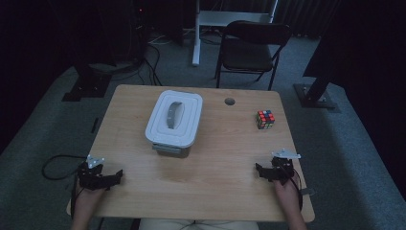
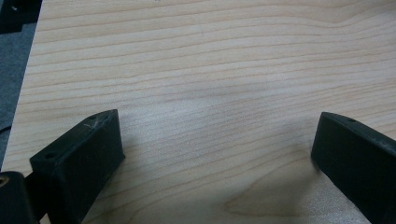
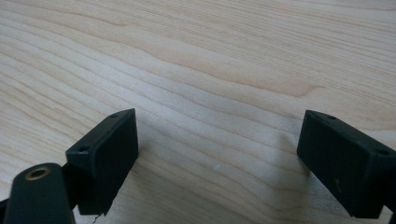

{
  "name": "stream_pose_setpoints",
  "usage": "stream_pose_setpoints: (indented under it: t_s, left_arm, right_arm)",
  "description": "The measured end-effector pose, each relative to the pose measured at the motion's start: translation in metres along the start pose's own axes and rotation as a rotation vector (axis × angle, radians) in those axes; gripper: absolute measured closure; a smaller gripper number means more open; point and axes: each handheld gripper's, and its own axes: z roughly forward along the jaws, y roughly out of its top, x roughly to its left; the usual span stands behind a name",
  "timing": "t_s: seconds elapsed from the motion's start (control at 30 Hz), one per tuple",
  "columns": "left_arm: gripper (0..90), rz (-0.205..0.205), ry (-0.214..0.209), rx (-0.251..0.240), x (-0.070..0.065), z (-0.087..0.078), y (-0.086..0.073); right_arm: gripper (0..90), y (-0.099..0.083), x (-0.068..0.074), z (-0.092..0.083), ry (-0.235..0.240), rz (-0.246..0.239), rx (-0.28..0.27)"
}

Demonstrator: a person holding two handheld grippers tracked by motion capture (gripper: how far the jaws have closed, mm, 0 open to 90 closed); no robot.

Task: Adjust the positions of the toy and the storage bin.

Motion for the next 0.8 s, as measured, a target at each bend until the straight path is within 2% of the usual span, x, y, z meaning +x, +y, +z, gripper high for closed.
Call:
stream_pose_setpoints:
  t_s: [0.8]
  left_arm:
    - [2.6,0.000,0.002,0.002,-0.0003,-0.0004,-0.0001]
  right_arm:
    - [12.1,-0.0001,0.0010,-0.0002,0.002,-0.003,0.001]
